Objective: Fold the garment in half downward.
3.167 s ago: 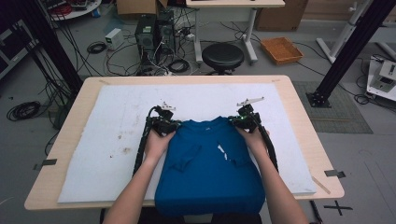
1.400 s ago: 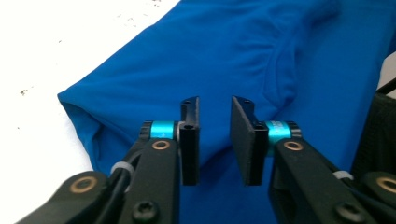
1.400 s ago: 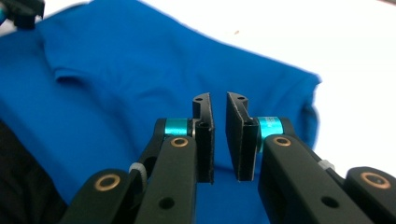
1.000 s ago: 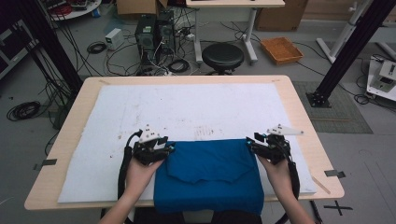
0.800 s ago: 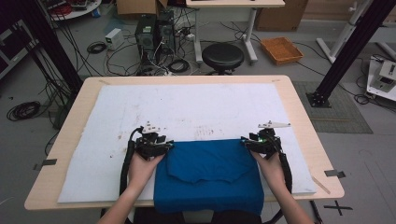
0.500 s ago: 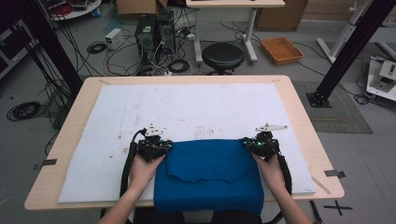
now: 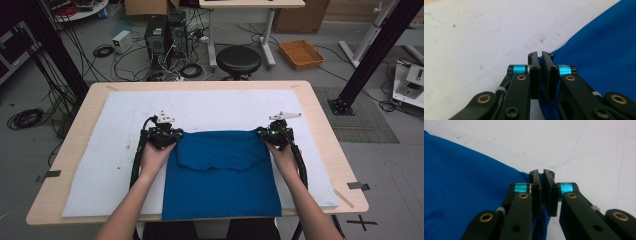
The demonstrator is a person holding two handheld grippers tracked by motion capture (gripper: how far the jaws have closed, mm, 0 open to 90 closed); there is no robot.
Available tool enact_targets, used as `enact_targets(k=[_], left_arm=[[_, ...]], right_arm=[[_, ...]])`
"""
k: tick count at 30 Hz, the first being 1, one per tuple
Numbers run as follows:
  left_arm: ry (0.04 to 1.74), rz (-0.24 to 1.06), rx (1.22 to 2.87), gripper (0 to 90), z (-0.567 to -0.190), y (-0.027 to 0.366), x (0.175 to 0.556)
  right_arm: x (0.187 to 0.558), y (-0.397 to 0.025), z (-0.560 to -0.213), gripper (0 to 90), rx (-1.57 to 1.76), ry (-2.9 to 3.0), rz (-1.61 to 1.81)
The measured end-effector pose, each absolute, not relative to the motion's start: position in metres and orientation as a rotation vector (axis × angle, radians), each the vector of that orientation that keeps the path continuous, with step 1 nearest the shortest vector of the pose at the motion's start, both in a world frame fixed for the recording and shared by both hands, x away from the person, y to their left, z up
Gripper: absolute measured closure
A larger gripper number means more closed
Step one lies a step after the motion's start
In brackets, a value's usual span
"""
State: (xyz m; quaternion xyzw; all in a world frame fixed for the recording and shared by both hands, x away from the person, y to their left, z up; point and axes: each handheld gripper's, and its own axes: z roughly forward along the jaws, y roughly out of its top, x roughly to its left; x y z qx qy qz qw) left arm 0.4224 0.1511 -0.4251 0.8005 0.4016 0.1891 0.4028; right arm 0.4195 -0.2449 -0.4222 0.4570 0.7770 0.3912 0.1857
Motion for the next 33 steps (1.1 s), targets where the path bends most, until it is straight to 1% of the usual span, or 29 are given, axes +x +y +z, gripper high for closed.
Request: enact_targets(k=[5, 9, 10, 12, 13, 15, 18, 19, 21, 24, 27, 30, 33], left_arm=[[1.026, 0.497, 2.052, 85.3, -0.424, 0.149, 0.439], [1.047, 0.498, 2.048, 84.9, -0.426, 0.149, 0.443], [1.062, 0.498, 2.036, 82.8, -0.427, 0.149, 0.444], [1.089, 0.520, 2.015, 71.7, -0.425, 0.151, 0.441], [1.099, 0.525, 1.997, 68.0, -0.424, 0.153, 0.438], [1.124, 0.511, 1.949, 58.0, -0.421, 0.158, 0.430], [1.126, 0.491, 1.899, 55.9, -0.418, 0.163, 0.408], [1.125, 0.490, 1.900, 55.6, -0.418, 0.164, 0.399], [1.118, 0.481, 1.908, 55.4, -0.420, 0.166, 0.382], [1.138, 0.431, 1.916, 55.4, -0.427, 0.165, 0.363], [1.173, 0.382, 1.935, 56.2, -0.436, 0.161, 0.352], [1.203, 0.355, 1.928, 60.9, -0.441, 0.160, 0.351], [1.206, 0.337, 1.920, 66.2, -0.442, 0.161, 0.352]], right_arm=[[0.438, -0.243, -0.425, 85.7, 1.312, 2.182, 1.083], [0.443, -0.240, -0.426, 85.5, 1.305, 2.182, 1.066], [0.443, -0.239, -0.426, 84.7, 1.306, 2.181, 1.063], [0.442, -0.239, -0.425, 80.6, 1.302, 2.170, 1.054], [0.440, -0.239, -0.424, 77.4, 1.298, 2.161, 1.050], [0.435, -0.240, -0.420, 72.7, 1.287, 2.130, 1.061], [0.419, -0.246, -0.413, 70.3, 1.286, 2.102, 1.082], [0.412, -0.247, -0.411, 69.9, 1.291, 2.100, 1.087], [0.396, -0.251, -0.410, 66.2, 1.288, 2.096, 1.103], [0.376, -0.254, -0.416, 65.5, 1.298, 2.120, 1.095], [0.364, -0.254, -0.428, 65.6, 1.326, 2.138, 1.075], [0.362, -0.253, -0.437, 66.6, 1.342, 2.159, 1.062], [0.365, -0.250, -0.442, 71.1, 1.365, 2.183, 1.031]])
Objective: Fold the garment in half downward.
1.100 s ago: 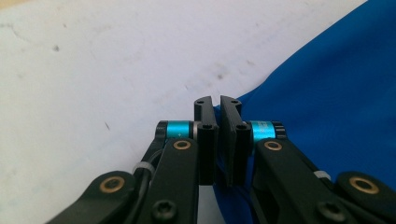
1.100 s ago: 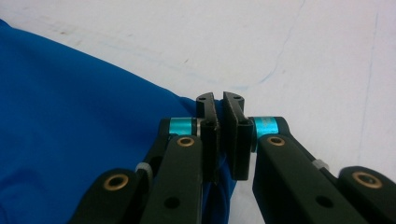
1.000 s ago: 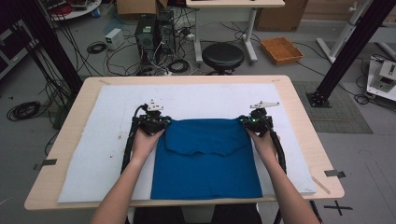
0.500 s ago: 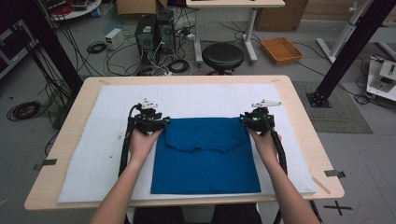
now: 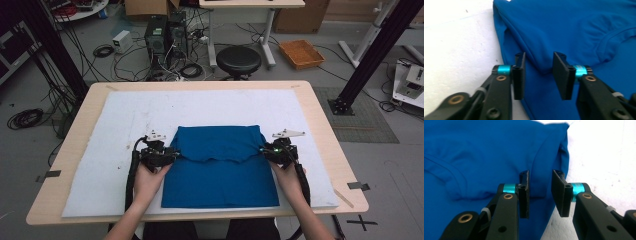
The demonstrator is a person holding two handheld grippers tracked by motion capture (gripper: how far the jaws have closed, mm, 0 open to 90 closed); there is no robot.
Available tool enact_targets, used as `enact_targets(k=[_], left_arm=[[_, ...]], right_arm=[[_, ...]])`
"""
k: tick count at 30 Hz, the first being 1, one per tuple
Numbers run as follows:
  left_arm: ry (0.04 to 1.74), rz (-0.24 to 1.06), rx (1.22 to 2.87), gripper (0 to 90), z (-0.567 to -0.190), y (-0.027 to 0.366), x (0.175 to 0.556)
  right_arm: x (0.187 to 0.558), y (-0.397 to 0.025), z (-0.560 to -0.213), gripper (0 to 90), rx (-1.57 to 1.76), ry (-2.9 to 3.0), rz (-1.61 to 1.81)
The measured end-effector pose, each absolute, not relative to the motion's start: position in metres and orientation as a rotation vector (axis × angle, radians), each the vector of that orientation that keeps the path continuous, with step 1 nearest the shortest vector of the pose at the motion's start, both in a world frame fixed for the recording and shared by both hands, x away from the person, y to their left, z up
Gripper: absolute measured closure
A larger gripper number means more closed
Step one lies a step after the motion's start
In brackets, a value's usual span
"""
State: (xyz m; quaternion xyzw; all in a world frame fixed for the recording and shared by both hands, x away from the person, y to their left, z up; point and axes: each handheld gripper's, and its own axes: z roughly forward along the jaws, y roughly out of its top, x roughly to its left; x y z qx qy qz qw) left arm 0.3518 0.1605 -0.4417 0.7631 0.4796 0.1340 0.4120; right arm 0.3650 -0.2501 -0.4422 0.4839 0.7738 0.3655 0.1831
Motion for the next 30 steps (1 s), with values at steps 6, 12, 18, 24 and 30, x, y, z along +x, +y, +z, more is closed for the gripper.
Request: enact_targets(k=[6, 12, 18, 24, 30], left_arm=[[1.212, 0.339, 1.925, 72.6, -0.443, 0.160, 0.355], [1.238, 0.334, 1.915, 61.0, -0.441, 0.158, 0.357], [1.243, 0.309, 1.919, 60.7, -0.442, 0.152, 0.361], [1.198, 0.335, 1.928, 87.6, -0.441, 0.148, 0.360], [1.187, 0.347, 1.893, 88.8, -0.435, 0.155, 0.358]], right_arm=[[0.365, -0.244, -0.444, 83.6, 1.300, 2.227, 1.002], [0.365, -0.245, -0.443, 80.7, 1.311, 2.219, 1.031], [0.367, -0.246, -0.444, 80.9, 1.336, 2.223, 1.035], [0.365, -0.245, -0.443, 87.9, 1.310, 2.224, 1.037], [0.362, -0.247, -0.438, 88.1, 1.300, 2.205, 1.065]])
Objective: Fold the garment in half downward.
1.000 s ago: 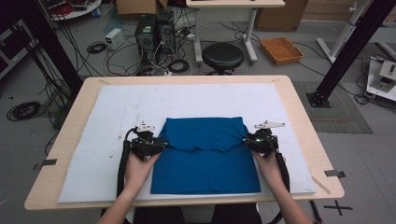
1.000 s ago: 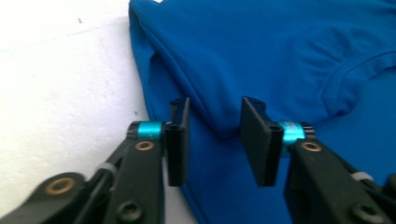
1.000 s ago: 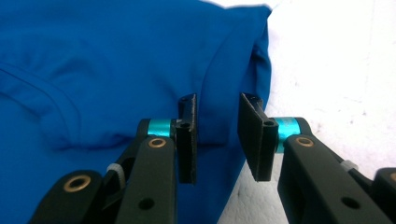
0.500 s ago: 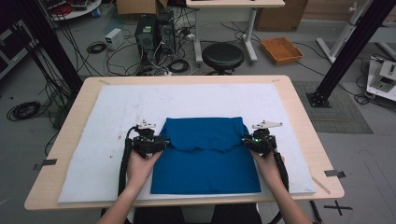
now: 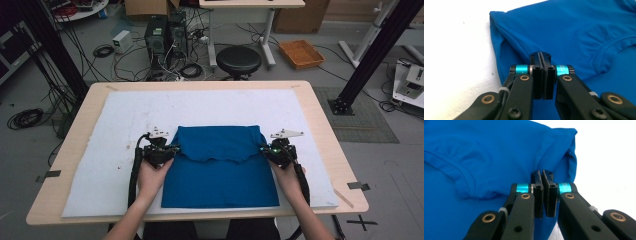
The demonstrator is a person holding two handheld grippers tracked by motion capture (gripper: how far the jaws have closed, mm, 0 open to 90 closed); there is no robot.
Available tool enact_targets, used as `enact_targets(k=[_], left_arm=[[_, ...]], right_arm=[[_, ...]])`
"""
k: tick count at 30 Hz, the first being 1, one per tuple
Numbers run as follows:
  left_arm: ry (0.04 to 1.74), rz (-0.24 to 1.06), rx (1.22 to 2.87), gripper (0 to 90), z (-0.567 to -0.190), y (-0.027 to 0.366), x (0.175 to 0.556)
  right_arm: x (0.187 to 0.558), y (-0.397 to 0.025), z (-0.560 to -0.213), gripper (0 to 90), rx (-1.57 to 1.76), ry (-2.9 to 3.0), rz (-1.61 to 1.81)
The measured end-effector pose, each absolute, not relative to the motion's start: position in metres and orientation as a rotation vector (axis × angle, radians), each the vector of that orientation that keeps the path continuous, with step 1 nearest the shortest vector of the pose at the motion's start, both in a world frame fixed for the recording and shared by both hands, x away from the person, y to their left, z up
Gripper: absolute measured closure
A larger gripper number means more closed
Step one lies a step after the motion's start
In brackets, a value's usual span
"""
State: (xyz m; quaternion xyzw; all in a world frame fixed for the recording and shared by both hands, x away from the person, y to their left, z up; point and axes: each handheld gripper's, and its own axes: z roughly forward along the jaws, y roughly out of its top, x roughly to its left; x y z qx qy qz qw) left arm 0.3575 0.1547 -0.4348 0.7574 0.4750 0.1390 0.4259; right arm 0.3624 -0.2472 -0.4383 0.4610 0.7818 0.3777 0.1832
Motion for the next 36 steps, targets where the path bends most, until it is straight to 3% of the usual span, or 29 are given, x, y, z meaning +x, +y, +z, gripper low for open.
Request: enact_targets(k=[13, 26, 36], left_arm=[[1.109, 0.274, 1.871, 88.9, -0.414, 0.169, 0.329], [1.022, 0.140, 1.907, 88.8, -0.413, 0.182, 0.247], [1.025, 0.173, 1.977, 88.7, -0.421, 0.182, 0.226]], right_arm=[[0.342, -0.253, -0.421, 88.2, 1.292, 2.214, 1.131], [0.265, -0.266, -0.413, 88.2, 1.239, 2.305, 1.173], [0.234, -0.265, -0.423, 88.0, 1.191, 2.337, 1.115]])
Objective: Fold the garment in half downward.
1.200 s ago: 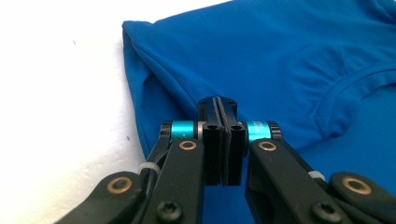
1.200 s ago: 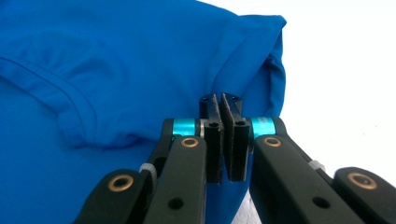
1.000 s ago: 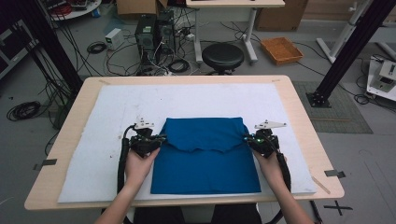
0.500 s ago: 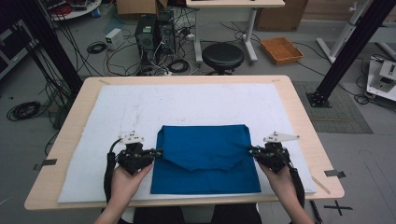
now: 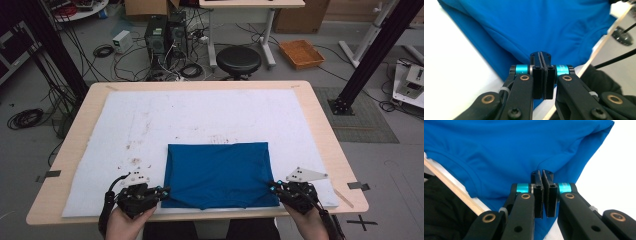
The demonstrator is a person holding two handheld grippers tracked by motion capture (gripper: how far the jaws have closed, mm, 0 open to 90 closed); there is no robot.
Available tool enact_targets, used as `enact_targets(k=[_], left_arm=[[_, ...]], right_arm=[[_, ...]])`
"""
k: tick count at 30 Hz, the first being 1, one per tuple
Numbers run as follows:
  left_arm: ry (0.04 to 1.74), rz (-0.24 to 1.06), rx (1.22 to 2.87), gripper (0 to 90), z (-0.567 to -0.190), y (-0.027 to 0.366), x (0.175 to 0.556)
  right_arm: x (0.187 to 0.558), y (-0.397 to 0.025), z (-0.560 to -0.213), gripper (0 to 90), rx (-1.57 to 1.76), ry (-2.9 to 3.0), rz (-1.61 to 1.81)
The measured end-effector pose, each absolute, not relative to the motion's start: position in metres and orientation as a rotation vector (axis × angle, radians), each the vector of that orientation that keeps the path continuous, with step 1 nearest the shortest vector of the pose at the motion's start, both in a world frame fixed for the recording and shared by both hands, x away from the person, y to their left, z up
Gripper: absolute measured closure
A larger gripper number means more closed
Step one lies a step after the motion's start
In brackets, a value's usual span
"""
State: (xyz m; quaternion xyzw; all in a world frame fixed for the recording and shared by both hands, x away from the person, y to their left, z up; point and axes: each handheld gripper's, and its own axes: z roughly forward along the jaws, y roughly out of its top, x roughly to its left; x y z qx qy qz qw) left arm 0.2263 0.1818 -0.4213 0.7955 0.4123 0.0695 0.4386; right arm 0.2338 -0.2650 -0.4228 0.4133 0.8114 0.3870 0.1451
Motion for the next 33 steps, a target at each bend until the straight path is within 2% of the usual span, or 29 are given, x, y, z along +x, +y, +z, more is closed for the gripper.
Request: enact_targets(k=[2, 4, 8, 13, 17, 23, 25, 28, 30, 33], left_arm=[[1.025, 0.194, 1.993, 87.9, -0.423, 0.181, 0.228], [1.049, 0.225, 1.991, 71.4, -0.422, 0.180, 0.232], [1.069, 0.340, 1.945, 59.6, -0.414, 0.181, 0.250], [1.113, 0.433, 1.899, 55.9, -0.408, 0.182, 0.298], [1.163, 0.451, 1.877, 55.5, -0.419, 0.181, 0.336], [1.238, 0.447, 1.894, 55.7, -0.439, 0.180, 0.370], [1.262, 0.430, 1.909, 56.8, -0.444, 0.179, 0.376], [1.246, 0.425, 1.946, 72.6, -0.448, 0.177, 0.377], [1.233, 0.427, 1.942, 84.4, -0.447, 0.175, 0.376], [1.227, 0.442, 1.948, 86.8, -0.446, 0.175, 0.377]], right_arm=[[0.235, -0.265, -0.425, 83.5, 1.177, 2.335, 1.102], [0.238, -0.267, -0.425, 76.5, 1.185, 2.324, 1.105], [0.252, -0.274, -0.416, 72.1, 1.206, 2.235, 1.114], [0.296, -0.281, -0.409, 66.5, 1.275, 2.123, 1.114], [0.340, -0.281, -0.414, 63.1, 1.364, 2.078, 1.133], [0.381, -0.273, -0.432, 62.1, 1.483, 2.109, 1.086], [0.389, -0.271, -0.439, 66.4, 1.507, 2.144, 1.062], [0.393, -0.269, -0.444, 81.9, 1.490, 2.194, 1.056], [0.393, -0.268, -0.444, 87.3, 1.463, 2.206, 1.053], [0.394, -0.268, -0.443, 88.2, 1.434, 2.218, 1.039]])
